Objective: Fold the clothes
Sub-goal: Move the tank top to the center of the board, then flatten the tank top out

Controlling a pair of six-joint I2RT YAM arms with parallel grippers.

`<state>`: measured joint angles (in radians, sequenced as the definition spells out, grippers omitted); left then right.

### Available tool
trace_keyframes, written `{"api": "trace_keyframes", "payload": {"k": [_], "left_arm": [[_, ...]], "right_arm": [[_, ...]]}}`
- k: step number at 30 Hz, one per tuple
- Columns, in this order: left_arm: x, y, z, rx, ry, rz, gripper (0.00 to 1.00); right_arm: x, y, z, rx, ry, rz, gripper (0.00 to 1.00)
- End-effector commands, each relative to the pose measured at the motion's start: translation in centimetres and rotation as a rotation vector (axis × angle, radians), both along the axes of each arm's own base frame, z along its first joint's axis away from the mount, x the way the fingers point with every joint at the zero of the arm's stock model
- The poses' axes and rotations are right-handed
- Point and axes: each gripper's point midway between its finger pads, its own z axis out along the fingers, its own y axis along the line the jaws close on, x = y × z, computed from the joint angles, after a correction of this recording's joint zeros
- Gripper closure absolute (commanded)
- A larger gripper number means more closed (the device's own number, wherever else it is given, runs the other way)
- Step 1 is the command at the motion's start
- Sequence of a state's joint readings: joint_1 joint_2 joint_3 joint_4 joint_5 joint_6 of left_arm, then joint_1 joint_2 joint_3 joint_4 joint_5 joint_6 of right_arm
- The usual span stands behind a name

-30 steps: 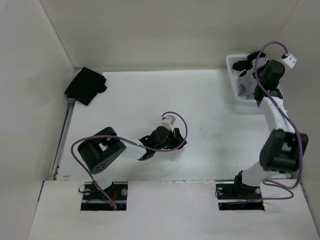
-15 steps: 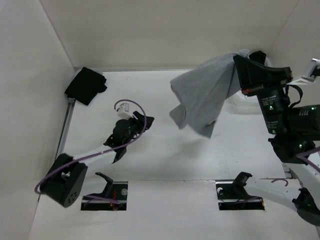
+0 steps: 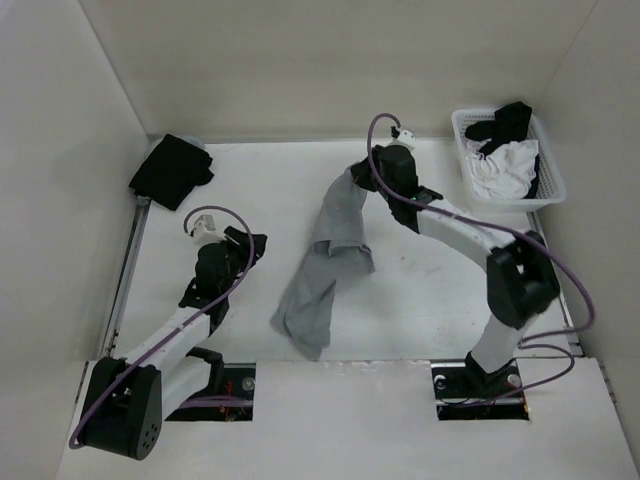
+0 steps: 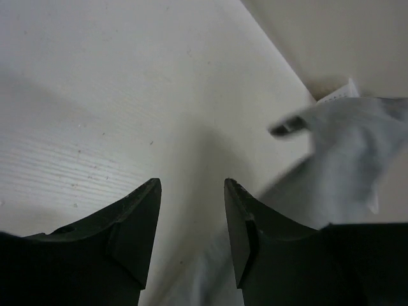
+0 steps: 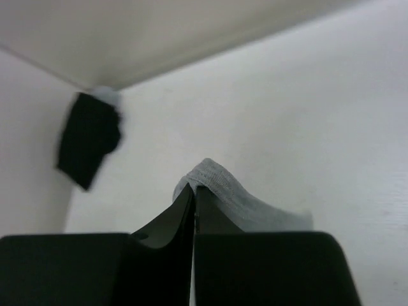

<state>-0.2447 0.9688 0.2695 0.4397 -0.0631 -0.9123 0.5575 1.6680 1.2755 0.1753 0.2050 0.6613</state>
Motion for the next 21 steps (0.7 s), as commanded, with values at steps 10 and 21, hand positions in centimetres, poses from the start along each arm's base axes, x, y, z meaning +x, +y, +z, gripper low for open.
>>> {"api": "trace_keyframes", "payload": {"k": [10, 21], "left_arm": [[-2.6, -0.7, -6.0, 0.235, 0.189, -0.054, 0.58], [-2.3, 0.4, -5.7, 0.069, 0.231, 0.013, 0.59]], "right_arm": [[-5.4, 0.4, -3.5, -0.187, 0.020, 0.145, 0.74], [-25.6, 12.4, -12.0, -0.509, -0.012, 0.787, 0.68]]}}
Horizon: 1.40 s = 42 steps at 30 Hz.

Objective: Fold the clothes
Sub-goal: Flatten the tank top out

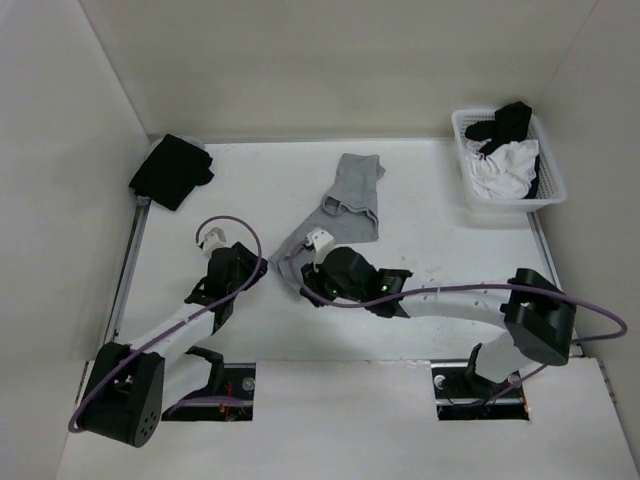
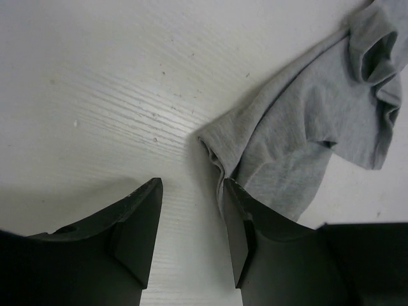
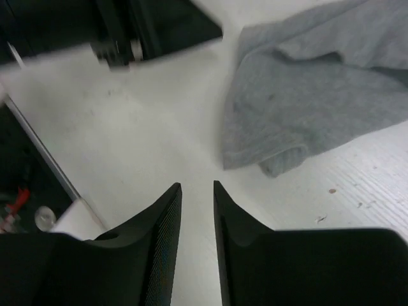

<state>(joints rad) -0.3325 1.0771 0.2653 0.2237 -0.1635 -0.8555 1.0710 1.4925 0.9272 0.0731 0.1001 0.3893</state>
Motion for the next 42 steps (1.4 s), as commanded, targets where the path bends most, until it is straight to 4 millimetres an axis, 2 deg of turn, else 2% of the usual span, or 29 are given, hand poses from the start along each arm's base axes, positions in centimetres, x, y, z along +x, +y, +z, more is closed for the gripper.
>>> {"api": "trace_keyframes", "payload": {"k": [1, 3, 6, 7, 9, 15, 25, 28, 30, 33, 34, 35, 38, 41, 42], "left_arm": [[1.2, 0.2, 3.7, -0.166, -0.077, 0.045, 0.59], [1.6, 0.5, 6.2, -0.278, -0.113, 0.048, 0.59], [1.9, 1.8, 7.4, -0.333, -0.118, 0.090, 0.59], [2.0, 2.6, 7.4, -0.353, -0.112, 0.127, 0.59], [2.0, 3.0, 6.9, -0.377, -0.099, 0.150, 0.59], [2.1, 3.1, 6.6, -0.370, -0.101, 0.154, 0.59], [2.0, 3.3, 5.9, -0.354, -0.099, 0.159, 0.59], [2.1, 3.2, 6.0, -0.353, -0.100, 0.154, 0.59], [2.1, 3.2, 6.0, -0.352, -0.103, 0.151, 0.59], [2.2, 3.2, 6.0, -0.354, -0.108, 0.152, 0.59], [2.2, 3.1, 5.9, -0.352, -0.106, 0.149, 0.58], [2.1, 3.0, 5.9, -0.348, -0.104, 0.142, 0.58], [2.0, 2.7, 5.3, -0.322, -0.092, 0.125, 0.58], [1.7, 1.8, 4.4, -0.286, -0.066, 0.088, 0.56], [1.6, 1.5, 4.1, -0.273, -0.060, 0.075, 0.56]], "right_arm": [[-1.2, 1.7, -1.3, -0.105, -0.103, 0.130, 0.63], [-0.8, 2.5, -1.8, -0.137, -0.130, 0.155, 0.57], [-0.3, 3.2, -3.1, -0.202, -0.155, 0.171, 0.55], [0.3, 3.4, -4.0, -0.247, -0.173, 0.160, 0.55], [1.4, 3.3, -4.5, -0.298, -0.215, 0.130, 0.55], [1.3, 4.6, -5.8, -0.333, -0.203, 0.167, 0.54], [1.8, 4.3, -7.6, -0.395, -0.200, 0.155, 0.56], [2.1, 4.0, -8.1, -0.418, -0.208, 0.147, 0.60], [2.5, 3.8, -8.5, -0.435, -0.218, 0.134, 0.67], [2.8, 3.5, -8.6, -0.441, -0.223, 0.118, 0.89], [3.2, 3.3, -8.1, -0.429, -0.222, 0.103, 0.96], [3.6, 3.2, -7.2, -0.403, -0.226, 0.082, 1.00], [4.7, 2.3, -3.4, -0.290, -0.245, 0.005, 1.00], [5.8, -0.6, 2.4, -0.113, -0.264, -0.100, 1.00], [6.1, -2.1, 4.6, -0.038, -0.269, -0.141, 1.00]]}}
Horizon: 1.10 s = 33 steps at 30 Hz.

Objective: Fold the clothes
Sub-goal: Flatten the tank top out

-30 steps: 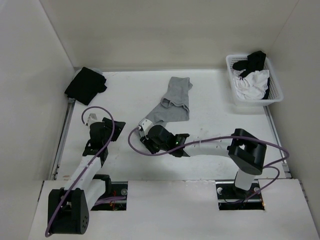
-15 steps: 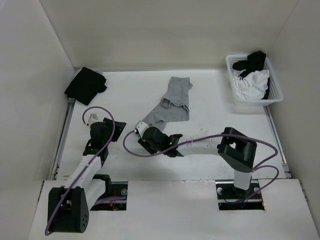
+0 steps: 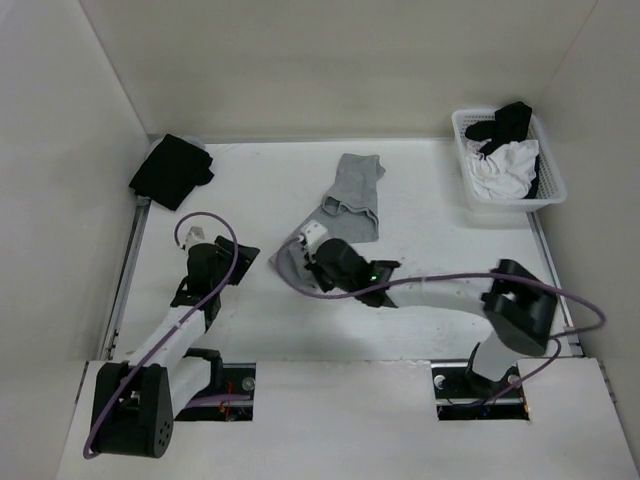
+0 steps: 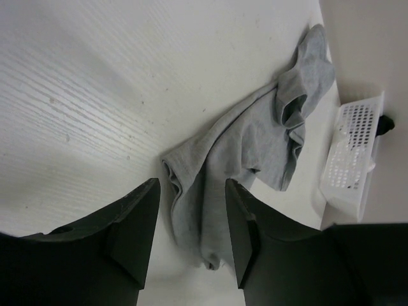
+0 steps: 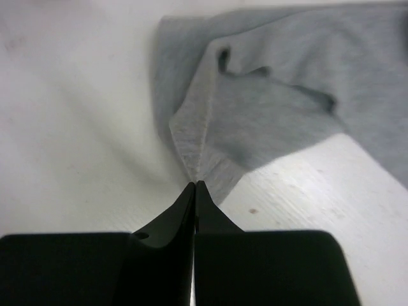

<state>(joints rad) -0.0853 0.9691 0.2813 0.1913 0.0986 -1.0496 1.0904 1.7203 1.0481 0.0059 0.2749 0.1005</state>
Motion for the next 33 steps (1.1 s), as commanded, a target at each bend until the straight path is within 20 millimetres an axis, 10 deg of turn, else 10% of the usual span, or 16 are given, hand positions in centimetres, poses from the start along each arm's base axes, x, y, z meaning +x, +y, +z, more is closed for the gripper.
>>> {"api": "trace_keyframes", "payload": {"k": [1, 7, 13, 20, 30, 33], "left_arm": [[0.1, -1.1, -0.3, 0.067, -0.023, -0.060, 0.55], [-0.5, -3.7, -1.6, 0.155, 0.006, -0.169, 0.51], [-1.8, -7.7, -2.8, 0.192, 0.031, -0.296, 0.47], [-3.4, -14.5, -3.3, 0.181, 0.008, -0.495, 0.45], [-4.1, -18.1, -6.6, 0.277, 0.077, -0.579, 0.48], [-1.5, -18.1, -6.8, 0.301, 0.068, -0.525, 0.85]], "right_arm": [[2.7, -3.0, 12.0, 0.391, -0.110, -0.148, 1.00], [3.5, -12.8, 18.7, 0.772, -0.101, -0.349, 1.00], [3.5, -19.5, 17.6, 0.966, -0.022, -0.550, 1.00], [3.8, -23.8, 15.2, 1.008, -0.014, -0.728, 1.00], [4.6, -23.7, 15.7, 1.018, -0.037, -0.720, 1.00], [4.9, -23.4, 15.8, 1.019, -0.037, -0.708, 1.00]]}}
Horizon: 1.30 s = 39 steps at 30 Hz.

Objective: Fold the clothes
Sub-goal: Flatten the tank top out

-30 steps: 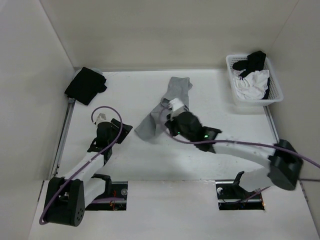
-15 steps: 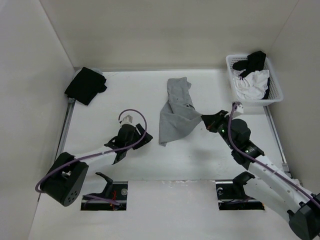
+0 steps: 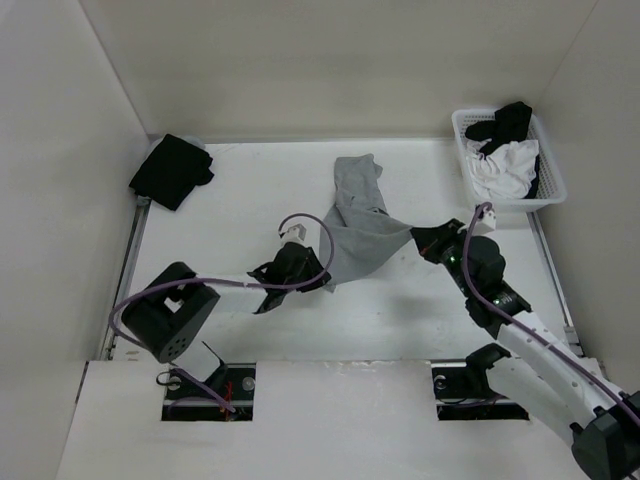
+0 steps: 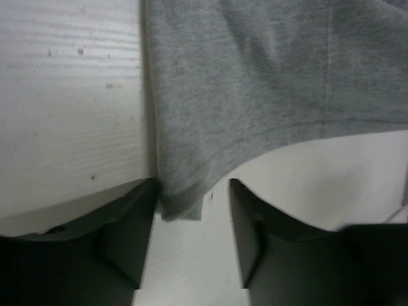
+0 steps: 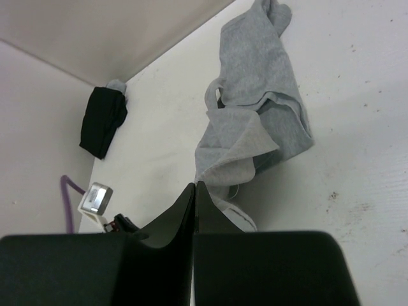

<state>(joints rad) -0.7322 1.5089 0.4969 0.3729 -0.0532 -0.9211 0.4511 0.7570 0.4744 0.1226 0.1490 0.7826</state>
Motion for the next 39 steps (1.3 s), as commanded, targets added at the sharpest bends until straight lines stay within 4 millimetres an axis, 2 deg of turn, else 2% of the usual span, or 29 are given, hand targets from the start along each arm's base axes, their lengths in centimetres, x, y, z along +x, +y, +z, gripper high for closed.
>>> {"api": "trace_keyframes", "payload": {"k": [1, 2, 4, 5, 6, 7, 8, 9, 10, 11, 12, 13, 14, 15, 16, 17, 18, 19, 20, 23, 25, 28, 32, 34, 38, 39], "left_arm": [[2.8, 0.8, -1.1, 0.066, -0.015, 0.072, 0.89], [4.2, 1.5, 0.1, 0.046, -0.034, 0.115, 0.95], [7.1, 3.3, 5.0, -0.010, -0.126, 0.196, 0.98], [8.8, 4.6, 9.1, -0.033, -0.202, 0.249, 0.98], [9.7, 5.2, 11.9, -0.038, -0.252, 0.277, 0.98], [11.2, 6.0, 19.0, -0.028, -0.376, 0.310, 0.98], [11.7, 6.3, 23.6, -0.023, -0.457, 0.321, 0.98], [11.7, 6.3, 25.0, -0.019, -0.483, 0.323, 0.98], [11.2, 6.6, 30.2, -0.006, -0.582, 0.333, 0.98], [10.8, 6.6, 31.6, 0.001, -0.609, 0.336, 0.97], [9.0, 6.3, 34.1, 0.050, -0.667, 0.328, 0.95], [8.2, 6.3, 34.0, 0.077, -0.671, 0.325, 0.94], [6.8, 6.1, 32.5, 0.136, -0.659, 0.311, 0.92], [4.7, 5.8, 28.6, 0.242, -0.618, 0.267, 0.88], [4.2, 5.8, 27.4, 0.270, -0.604, 0.257, 0.86], [3.2, 6.0, 25.4, 0.317, -0.579, 0.239, 0.84], [0.3, 7.4, 19.3, 0.428, -0.485, 0.203, 0.75], [-1.4, 8.7, 15.8, 0.460, -0.408, 0.204, 0.69], [-2.0, 9.3, 14.5, 0.466, -0.372, 0.207, 0.67], [-3.4, 11.9, 11.1, 0.491, -0.271, 0.236, 0.58], [-3.8, 12.5, 10.8, 0.452, -0.260, 0.249, 0.57], [-3.6, 12.8, 10.8, 0.417, -0.254, 0.270, 0.56], [-3.9, 11.9, 7.9, 0.360, -0.165, 0.234, 0.57], [-4.0, 11.5, 7.4, 0.332, -0.153, 0.233, 0.58], [-2.0, 11.2, 7.0, 0.228, -0.190, 0.293, 0.63], [-1.0, 10.6, 7.2, 0.181, -0.197, 0.293, 0.68]], "right_arm": [[0.8, 0.6, 3.1, 0.048, -0.087, 0.008, 1.00], [1.0, 0.8, 3.4, 0.047, -0.092, 0.010, 1.00], [1.6, 1.3, 5.0, 0.038, -0.119, 0.029, 1.00], [2.0, 1.7, 6.5, 0.032, -0.145, 0.042, 1.00], [2.6, 1.8, 8.4, 0.029, -0.178, 0.048, 1.00], [3.2, 1.6, 11.5, 0.033, -0.234, 0.050, 1.00], [3.7, 1.4, 14.8, 0.038, -0.289, 0.055, 1.00], [3.8, 1.4, 15.6, 0.042, -0.302, 0.058, 1.00], [3.4, 1.4, 18.2, 0.063, -0.340, 0.075, 1.00], [2.9, 1.3, 19.7, 0.075, -0.367, 0.079, 1.00], [1.7, 1.0, 21.3, 0.094, -0.408, 0.083, 1.00], [1.0, 1.1, 21.3, 0.104, -0.411, 0.092, 1.00], [-0.3, 1.6, 19.8, 0.121, -0.388, 0.121, 1.00], [-1.6, 2.2, 16.6, 0.142, -0.334, 0.153, 1.00], [-2.5, 2.6, 13.5, 0.152, -0.274, 0.177, 1.00], [-3.0, 2.9, 11.9, 0.160, -0.238, 0.189, 1.00], [-5.2, 4.3, 5.4, 0.177, -0.103, 0.247, 1.00], [-6.3, 4.7, 1.7, 0.173, -0.021, 0.263, 1.00], [-6.9, 4.7, -0.5, 0.168, 0.032, 0.258, 1.00], [-8.2, 3.9, -5.4, 0.142, 0.148, 0.214, 1.00], [-8.6, 3.6, -6.3, 0.131, 0.167, 0.197, 1.00], [-8.4, 3.4, -6.3, 0.109, 0.165, 0.179, 1.00], [-7.6, 3.6, -5.9, 0.074, 0.156, 0.167, 1.00], [-7.4, 3.6, -5.9, 0.066, 0.148, 0.162, 1.00], [-6.8, 3.6, -5.5, 0.065, 0.127, 0.160, 1.00], [-6.8, 3.7, -5.5, 0.063, 0.127, 0.164, 1.00]]}}
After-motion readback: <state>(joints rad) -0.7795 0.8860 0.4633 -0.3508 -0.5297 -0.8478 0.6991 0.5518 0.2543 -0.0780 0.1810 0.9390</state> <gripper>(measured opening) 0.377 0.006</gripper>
